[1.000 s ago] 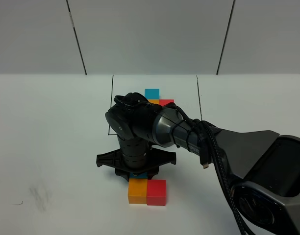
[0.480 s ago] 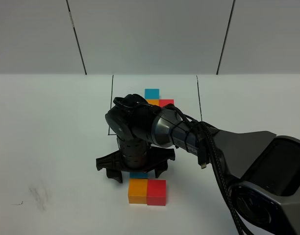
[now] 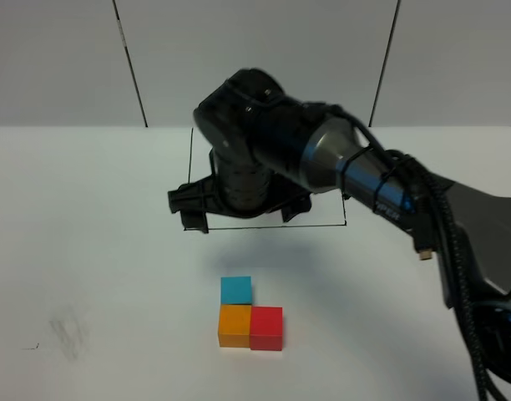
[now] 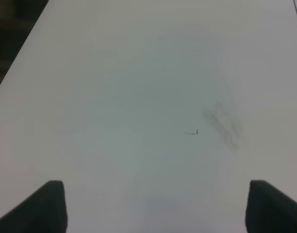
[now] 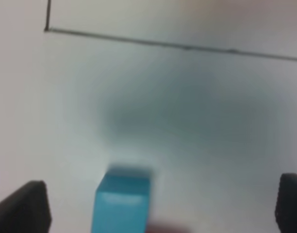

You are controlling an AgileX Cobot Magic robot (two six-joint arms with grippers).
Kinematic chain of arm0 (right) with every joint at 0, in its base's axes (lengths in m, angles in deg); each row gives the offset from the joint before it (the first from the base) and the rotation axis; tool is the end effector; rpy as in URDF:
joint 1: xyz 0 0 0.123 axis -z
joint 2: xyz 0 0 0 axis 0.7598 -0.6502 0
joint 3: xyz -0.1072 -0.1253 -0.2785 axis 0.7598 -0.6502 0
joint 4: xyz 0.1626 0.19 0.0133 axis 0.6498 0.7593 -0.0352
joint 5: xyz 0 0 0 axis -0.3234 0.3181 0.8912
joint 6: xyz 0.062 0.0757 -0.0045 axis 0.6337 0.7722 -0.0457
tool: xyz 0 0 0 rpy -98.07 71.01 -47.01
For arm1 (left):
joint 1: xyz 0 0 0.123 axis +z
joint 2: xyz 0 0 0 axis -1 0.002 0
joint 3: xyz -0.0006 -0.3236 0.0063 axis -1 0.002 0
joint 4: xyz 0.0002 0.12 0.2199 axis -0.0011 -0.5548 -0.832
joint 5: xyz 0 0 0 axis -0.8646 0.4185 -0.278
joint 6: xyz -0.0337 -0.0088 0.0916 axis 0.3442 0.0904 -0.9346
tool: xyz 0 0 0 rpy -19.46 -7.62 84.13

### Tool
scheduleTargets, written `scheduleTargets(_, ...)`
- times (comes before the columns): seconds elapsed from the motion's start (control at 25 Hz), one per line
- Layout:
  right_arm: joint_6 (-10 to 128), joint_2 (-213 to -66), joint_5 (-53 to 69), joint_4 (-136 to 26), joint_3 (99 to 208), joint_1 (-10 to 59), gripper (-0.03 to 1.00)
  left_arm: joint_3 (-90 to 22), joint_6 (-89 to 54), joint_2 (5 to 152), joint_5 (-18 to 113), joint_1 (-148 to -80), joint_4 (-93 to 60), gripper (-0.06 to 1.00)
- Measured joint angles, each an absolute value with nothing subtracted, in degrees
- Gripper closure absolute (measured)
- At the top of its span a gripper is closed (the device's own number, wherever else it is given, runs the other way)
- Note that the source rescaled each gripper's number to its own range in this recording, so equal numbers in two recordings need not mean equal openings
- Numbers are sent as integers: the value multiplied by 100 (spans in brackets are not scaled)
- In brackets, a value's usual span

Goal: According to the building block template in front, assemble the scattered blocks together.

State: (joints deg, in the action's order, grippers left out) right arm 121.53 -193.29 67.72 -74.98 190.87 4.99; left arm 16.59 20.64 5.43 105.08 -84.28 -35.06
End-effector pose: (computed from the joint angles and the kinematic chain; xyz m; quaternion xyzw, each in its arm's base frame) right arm 0.3721 0.3387 0.2669 -0.0646 0.9824 0.0206 0.1738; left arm -0.0416 0.0035 0.2738 -0.0730 0.8507 0.0512 0.5180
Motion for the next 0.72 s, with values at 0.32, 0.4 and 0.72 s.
scheduleTargets(0.32, 10685, -18266, 6797, -8097, 19087, 1545, -3, 1659, 2064, 543, 10508, -8428, -3506, 32)
scheduleTargets(0.4, 10168, -17998, 6802, -8155, 19087, 1985, -3, 1659, 2064, 543, 10508, -8428, -3506, 32)
scheduleTargets(0.72, 9020, -16579, 6819, -7690, 18570, 4144, -3, 1659, 2064, 543, 10508, -8428, -3506, 32)
